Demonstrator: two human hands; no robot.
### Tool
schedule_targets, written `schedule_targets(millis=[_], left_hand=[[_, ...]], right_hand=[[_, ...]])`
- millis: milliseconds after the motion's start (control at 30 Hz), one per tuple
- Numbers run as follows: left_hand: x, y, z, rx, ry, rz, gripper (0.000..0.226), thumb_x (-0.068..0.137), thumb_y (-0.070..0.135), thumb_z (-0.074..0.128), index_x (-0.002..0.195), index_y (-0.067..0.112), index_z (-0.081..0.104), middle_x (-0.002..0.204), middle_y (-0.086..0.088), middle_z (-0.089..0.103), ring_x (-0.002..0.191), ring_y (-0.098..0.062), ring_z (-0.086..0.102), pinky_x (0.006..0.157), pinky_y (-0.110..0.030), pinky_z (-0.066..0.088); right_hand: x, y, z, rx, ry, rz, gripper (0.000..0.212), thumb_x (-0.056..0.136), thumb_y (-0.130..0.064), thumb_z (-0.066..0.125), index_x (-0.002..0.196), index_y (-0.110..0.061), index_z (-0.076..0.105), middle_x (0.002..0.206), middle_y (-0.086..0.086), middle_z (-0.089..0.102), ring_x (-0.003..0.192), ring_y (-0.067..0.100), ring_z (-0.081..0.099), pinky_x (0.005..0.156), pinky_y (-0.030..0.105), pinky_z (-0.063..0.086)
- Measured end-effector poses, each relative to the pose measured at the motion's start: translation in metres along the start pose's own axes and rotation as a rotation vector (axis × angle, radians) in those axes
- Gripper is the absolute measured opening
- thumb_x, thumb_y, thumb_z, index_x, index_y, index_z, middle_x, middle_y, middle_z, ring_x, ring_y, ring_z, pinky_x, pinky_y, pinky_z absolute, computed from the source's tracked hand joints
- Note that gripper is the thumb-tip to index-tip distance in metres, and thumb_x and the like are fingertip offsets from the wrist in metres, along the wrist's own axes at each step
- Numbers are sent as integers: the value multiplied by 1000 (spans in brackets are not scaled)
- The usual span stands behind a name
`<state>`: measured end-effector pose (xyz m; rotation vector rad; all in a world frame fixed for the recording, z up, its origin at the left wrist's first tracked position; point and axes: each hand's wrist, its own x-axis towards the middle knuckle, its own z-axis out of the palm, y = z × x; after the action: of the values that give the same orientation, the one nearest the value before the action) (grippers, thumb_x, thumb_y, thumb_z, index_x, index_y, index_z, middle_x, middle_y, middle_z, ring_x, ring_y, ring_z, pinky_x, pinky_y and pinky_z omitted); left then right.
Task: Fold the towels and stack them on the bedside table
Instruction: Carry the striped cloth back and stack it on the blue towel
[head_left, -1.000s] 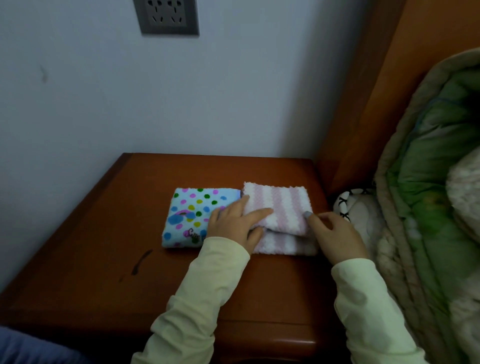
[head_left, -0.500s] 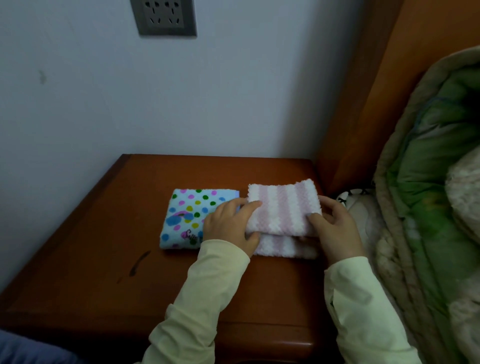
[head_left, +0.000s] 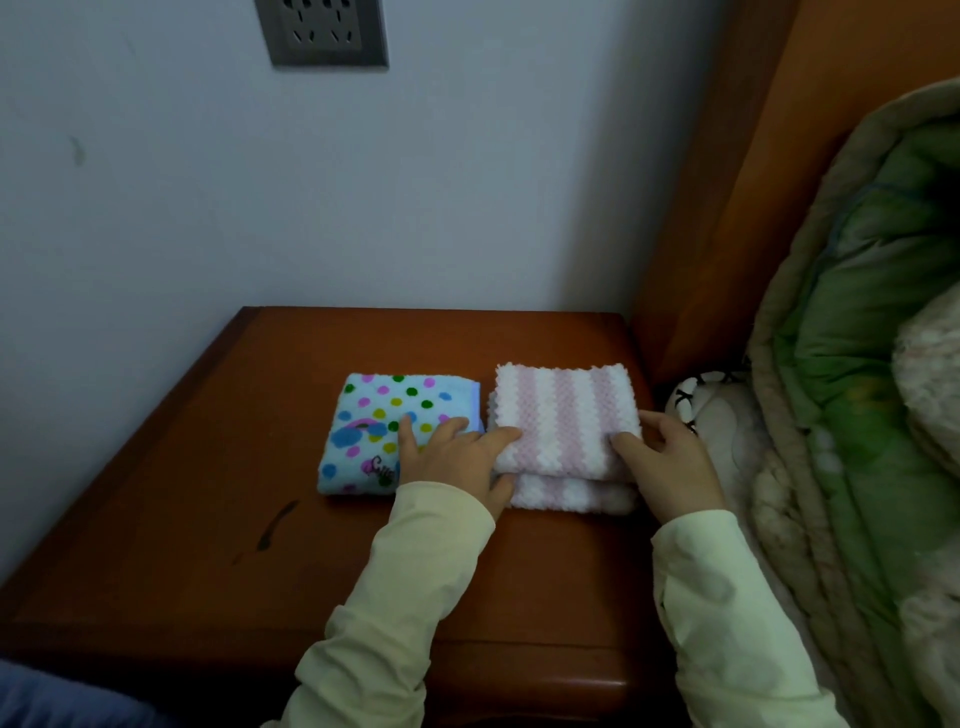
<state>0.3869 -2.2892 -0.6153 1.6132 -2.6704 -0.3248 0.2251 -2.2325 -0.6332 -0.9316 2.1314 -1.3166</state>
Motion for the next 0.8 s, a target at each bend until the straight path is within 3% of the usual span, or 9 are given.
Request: schedule_targets(millis=[167,267,333,400,467,567,600,700,800], left_hand=[[1,0,1,-34,124,-10,40,92,39,42,131,47,39,129,6,46,129,-15,33,117,-45,5],[2,-1,0,7,208,-3,40,94,40,38,132,49,37,118,2,49,117,-19,40,105,-37,25],[4,1,-2,-22,229,21,40,95,38,34,135,48,34,113,0,57,112,-20,45,98,-34,30],[7,1,0,-237,244,37,39,95,32,40,132,43,42,107,-5,64,106,-23,53,98,-34,37],[10,0,3,-613,292,78,37,89,29,47,125,33,54,109,-11,65,105,-25,57,97,-33,43],[6,1,-2,-884,381,165,34,88,14,52,120,22,59,120,-1,61,108,-9,51,85,-2,39],[5,1,-6,-989,395,187,38,87,2,52,118,23,57,119,4,58,108,-5,50,82,1,39],[7,-12,-19,-1392,351,196,54,80,-17,50,112,27,50,107,4,57,88,4,60,70,-6,50],[4,-32,-33,-1611,352,-21,25,85,2,55,100,19,62,98,-4,62,79,-11,63,53,-14,54]], right_hand=[[-4,-4,-2,14,13,-57,35,86,-11,55,121,-15,56,103,-2,55,96,15,51,86,32,42],[-6,-6,-4,0,33,-72,33,85,-14,55,117,-19,59,102,0,58,97,18,54,88,34,45],[-7,-8,-6,-32,39,-78,33,86,-18,56,120,-19,57,100,3,58,94,19,54,83,30,42],[-7,-11,-8,-62,28,-80,35,87,-23,55,123,-20,54,99,5,57,89,20,52,79,29,40],[-6,-14,-8,-22,54,-80,41,87,-22,57,127,-18,50,96,6,55,87,21,51,77,30,39],[-8,-21,-6,122,169,-121,48,83,-14,62,129,-15,47,81,-2,54,77,16,51,73,27,37],[-9,-26,-4,195,189,-146,48,83,-11,62,128,-15,47,79,-4,53,73,13,51,69,26,39],[-16,-44,5,401,190,-223,44,84,-6,62,121,-21,46,85,-5,53,68,-1,55,59,11,45],[-20,-60,26,532,98,-274,44,83,3,61,118,-20,45,87,-5,52,60,-14,55,57,3,43]])
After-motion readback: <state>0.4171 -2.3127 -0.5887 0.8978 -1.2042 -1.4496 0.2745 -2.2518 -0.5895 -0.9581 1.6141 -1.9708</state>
